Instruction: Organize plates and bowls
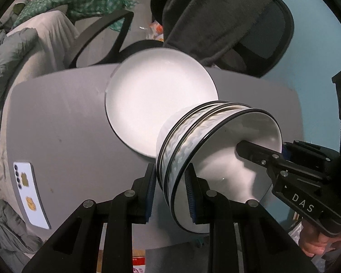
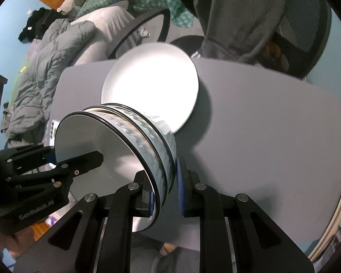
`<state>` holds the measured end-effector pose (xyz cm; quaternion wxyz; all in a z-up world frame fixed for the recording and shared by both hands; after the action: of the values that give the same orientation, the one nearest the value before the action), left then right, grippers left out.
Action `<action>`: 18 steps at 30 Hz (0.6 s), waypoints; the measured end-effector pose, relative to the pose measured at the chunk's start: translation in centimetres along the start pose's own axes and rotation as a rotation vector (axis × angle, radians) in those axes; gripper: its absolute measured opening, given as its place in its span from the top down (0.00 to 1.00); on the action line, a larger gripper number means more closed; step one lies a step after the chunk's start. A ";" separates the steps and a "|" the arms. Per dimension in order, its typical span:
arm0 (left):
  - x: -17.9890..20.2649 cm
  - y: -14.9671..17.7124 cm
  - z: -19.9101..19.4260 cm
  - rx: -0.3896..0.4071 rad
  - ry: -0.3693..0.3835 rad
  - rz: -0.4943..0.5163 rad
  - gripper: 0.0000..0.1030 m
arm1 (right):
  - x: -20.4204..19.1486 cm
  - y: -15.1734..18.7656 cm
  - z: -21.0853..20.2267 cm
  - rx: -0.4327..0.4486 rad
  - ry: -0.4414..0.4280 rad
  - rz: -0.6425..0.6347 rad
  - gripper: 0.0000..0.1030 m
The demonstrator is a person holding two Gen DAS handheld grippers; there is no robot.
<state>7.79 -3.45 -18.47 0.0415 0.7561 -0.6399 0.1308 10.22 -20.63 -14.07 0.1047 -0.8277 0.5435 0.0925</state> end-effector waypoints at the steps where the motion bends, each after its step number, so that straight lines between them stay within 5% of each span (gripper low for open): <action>1: -0.3 -0.2 0.0 0.003 0.000 -0.001 0.76 | -0.2 -0.5 0.1 0.003 0.000 -0.005 0.84; 18: -3.9 -5.5 4.3 -0.071 -0.031 -0.039 0.76 | -1.2 -6.7 4.6 -0.053 0.029 -0.017 0.84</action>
<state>13.18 0.27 -23.02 0.0607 0.7684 -0.6299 0.0955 15.73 -15.73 -17.69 0.0759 -0.8361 0.5351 0.0940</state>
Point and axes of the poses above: each gripper's, at about its wrist camera, not at the fingertips, and z roughly the way its jaws point, x to its right, y to its underside, the point moved 1 cm from there along z, roughly the way its jaws point, and after that the axes turned 6 degrees about z, right-handed, at the moved point
